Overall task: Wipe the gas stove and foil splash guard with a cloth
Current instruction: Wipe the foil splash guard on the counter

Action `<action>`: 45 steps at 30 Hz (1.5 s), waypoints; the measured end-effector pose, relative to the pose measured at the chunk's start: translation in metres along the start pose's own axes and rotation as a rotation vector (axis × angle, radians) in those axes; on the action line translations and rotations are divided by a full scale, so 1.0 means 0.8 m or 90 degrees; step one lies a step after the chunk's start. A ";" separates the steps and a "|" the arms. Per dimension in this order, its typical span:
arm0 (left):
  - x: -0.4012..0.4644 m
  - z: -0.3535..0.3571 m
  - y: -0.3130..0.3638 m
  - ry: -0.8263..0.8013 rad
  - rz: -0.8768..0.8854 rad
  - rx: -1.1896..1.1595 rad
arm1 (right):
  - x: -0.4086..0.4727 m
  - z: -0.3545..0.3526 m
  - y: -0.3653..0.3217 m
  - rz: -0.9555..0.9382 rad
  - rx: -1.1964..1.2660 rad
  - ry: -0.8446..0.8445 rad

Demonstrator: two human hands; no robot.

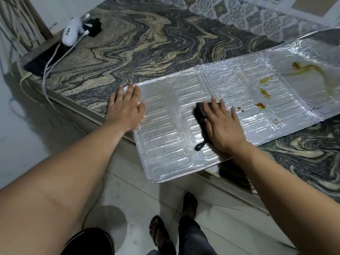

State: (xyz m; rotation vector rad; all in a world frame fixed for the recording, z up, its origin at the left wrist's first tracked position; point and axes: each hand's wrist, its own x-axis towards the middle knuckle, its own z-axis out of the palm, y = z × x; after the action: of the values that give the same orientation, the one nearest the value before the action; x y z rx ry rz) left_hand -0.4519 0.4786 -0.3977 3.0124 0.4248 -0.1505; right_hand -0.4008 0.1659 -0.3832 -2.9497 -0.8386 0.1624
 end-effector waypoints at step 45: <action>-0.008 -0.035 0.073 0.090 0.078 0.298 | -0.088 0.021 -0.105 -0.225 0.018 -0.005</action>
State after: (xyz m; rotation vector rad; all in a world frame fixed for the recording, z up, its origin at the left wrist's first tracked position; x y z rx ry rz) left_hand -0.4389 0.4237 -0.3645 3.5145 0.2398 -0.0286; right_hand -0.5058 0.2007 -0.3861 -2.7180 -1.3253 0.1625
